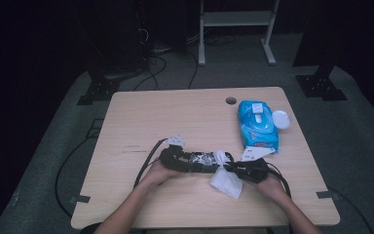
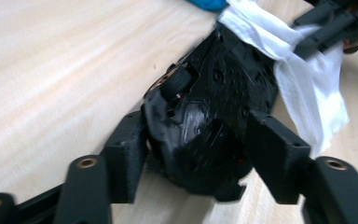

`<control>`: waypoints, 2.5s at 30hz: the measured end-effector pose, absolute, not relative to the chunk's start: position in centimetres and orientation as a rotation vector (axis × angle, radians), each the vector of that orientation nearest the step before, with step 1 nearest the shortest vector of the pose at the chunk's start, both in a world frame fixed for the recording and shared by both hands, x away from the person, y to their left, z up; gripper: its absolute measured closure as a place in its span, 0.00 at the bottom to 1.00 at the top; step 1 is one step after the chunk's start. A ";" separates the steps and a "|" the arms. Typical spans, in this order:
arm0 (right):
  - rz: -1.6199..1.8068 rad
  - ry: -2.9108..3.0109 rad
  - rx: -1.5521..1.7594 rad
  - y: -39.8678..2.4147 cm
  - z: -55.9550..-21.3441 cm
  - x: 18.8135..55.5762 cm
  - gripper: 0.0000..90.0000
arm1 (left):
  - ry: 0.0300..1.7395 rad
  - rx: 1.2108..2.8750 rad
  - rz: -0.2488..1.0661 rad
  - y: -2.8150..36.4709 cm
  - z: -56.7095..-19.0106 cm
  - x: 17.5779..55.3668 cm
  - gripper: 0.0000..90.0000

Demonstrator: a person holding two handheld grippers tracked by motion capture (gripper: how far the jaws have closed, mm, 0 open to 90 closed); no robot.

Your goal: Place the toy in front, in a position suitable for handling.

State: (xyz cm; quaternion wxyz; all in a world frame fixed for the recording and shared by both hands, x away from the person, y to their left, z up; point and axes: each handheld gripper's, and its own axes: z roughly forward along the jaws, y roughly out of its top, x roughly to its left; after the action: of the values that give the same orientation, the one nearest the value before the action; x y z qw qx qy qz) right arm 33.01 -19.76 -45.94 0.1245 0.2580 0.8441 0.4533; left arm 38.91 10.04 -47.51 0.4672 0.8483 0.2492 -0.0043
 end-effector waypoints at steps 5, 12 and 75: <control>1.301 2.418 0.849 -21.0 -45.9 33.6 0.93 | 0.526 2.124 0.114 9.0 -47.5 37.8 0.47; 1.307 2.420 0.852 -21.4 -46.1 33.2 0.93 | 0.454 2.151 0.244 8.5 -47.2 37.1 0.51; 1.363 2.416 0.696 -14.2 -43.3 34.2 0.93 | 0.267 2.160 0.264 7.3 -46.5 36.1 0.62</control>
State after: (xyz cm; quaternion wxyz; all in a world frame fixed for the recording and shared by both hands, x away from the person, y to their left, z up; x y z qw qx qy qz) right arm 34.17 -14.19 -43.34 0.1404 0.2409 0.8363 0.4720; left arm 36.09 7.35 -46.48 0.4572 0.8763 0.1081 0.1069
